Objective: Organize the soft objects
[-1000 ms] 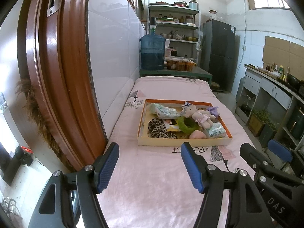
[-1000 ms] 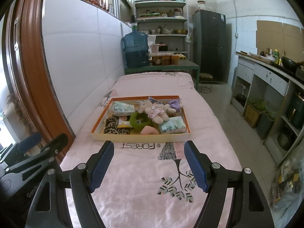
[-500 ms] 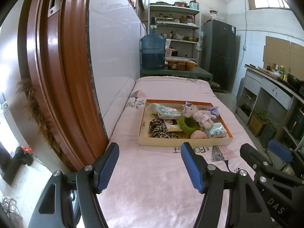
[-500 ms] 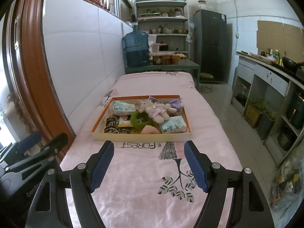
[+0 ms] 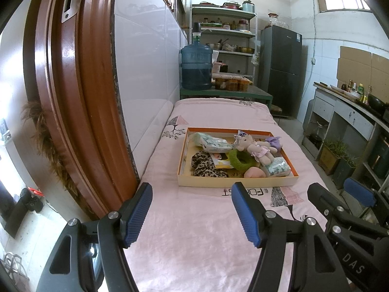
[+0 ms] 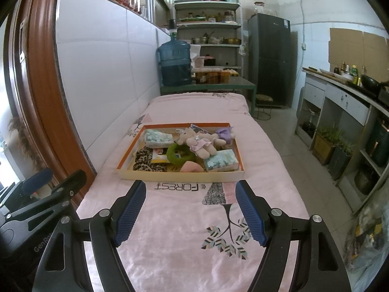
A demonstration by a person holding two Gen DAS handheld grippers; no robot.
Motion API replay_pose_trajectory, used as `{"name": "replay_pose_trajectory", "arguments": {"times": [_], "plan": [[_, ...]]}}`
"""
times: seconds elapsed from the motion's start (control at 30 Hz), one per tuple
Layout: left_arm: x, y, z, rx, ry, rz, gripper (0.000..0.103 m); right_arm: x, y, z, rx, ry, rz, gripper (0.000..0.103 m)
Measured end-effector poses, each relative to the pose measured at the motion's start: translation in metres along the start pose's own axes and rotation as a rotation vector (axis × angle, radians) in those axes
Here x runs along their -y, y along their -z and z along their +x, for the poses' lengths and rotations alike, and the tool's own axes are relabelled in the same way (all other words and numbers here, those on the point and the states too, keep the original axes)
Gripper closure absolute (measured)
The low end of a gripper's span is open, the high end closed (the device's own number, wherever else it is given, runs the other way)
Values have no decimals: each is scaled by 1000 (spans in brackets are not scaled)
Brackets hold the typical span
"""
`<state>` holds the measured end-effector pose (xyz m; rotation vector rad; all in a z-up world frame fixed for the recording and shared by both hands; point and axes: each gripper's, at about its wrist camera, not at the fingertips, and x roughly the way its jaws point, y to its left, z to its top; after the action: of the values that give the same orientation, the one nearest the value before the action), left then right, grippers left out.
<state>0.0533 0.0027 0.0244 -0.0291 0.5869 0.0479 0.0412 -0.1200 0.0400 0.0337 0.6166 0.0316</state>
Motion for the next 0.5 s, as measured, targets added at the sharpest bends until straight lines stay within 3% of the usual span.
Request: {"name": "replay_pose_trajectory", "arguments": {"times": [0.5], "plan": [[1, 0, -1, -2, 0, 0, 36, 0, -1, 0, -1, 1, 1, 26]]}}
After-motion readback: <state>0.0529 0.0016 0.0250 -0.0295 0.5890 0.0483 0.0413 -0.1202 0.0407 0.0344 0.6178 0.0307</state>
